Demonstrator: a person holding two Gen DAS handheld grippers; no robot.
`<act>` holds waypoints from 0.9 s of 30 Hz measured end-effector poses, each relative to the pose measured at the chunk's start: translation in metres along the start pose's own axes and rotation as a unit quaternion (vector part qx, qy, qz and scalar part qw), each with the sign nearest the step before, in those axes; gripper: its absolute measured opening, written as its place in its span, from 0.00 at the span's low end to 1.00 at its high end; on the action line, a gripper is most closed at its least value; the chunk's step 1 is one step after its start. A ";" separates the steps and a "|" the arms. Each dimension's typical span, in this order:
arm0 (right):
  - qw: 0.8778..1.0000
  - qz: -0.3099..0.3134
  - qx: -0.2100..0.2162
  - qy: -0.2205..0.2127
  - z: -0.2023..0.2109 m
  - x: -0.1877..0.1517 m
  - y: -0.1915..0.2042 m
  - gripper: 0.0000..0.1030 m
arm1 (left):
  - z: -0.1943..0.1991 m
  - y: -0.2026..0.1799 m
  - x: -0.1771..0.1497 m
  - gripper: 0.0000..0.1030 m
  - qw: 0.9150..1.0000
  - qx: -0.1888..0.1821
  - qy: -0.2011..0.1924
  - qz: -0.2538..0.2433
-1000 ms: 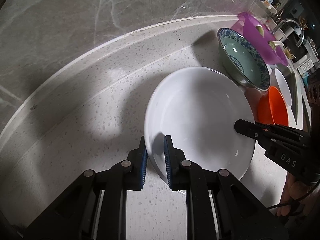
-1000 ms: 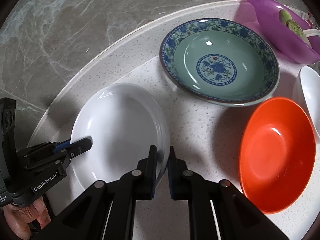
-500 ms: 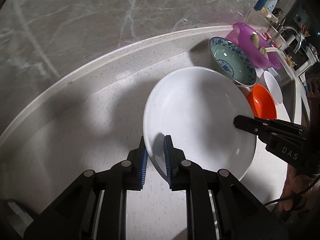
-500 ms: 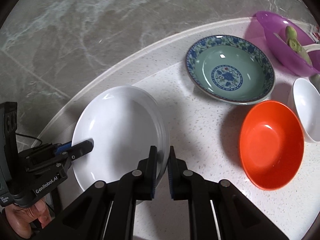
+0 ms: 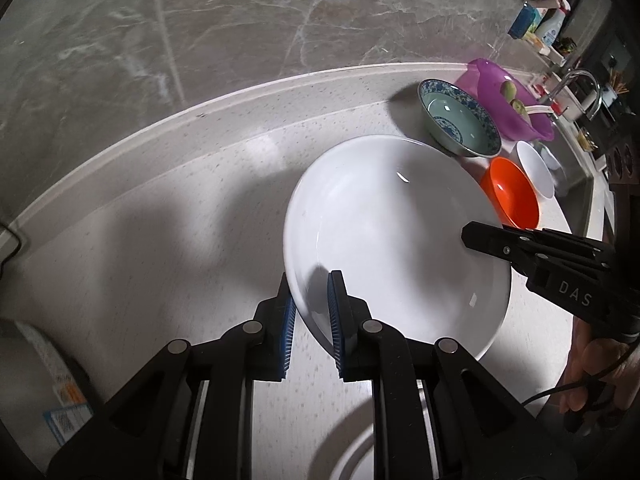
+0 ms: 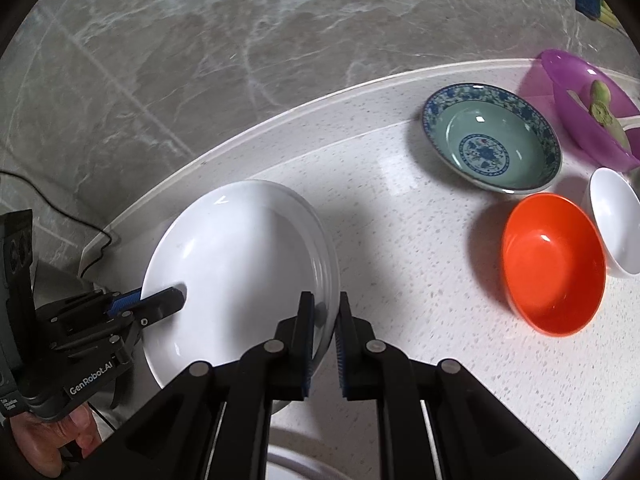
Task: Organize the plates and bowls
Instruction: 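Lift the deep white plate with both grippers toward the plate stack, then lower the deep white plate onto the plate stack with both grippers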
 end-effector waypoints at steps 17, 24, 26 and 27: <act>0.998 0.047 0.024 0.015 0.018 -0.045 0.036 0.12 | 0.047 0.011 -0.071 0.13 1.000 0.007 -0.009 0.028; 0.998 0.058 0.024 0.019 0.039 -0.069 0.034 0.12 | 0.066 -0.012 -0.109 0.14 1.000 -0.006 -0.004 0.027; 0.997 0.063 0.025 0.021 0.044 -0.076 0.033 0.12 | 0.071 -0.017 -0.118 0.14 1.000 -0.010 -0.004 0.029; 0.997 0.065 0.026 0.022 0.047 -0.079 0.033 0.12 | 0.074 -0.020 -0.124 0.14 0.999 -0.010 -0.005 0.031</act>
Point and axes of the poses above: each gripper's, at about its wrist camera, not at the fingertips, and z roughly against the way its jaws point, y to its left, x to its top, the point moved 10 cm from there along -z, roughly the way its jaws point, and after that the axes turned 10 degrees about x, right-handed, at the moved point
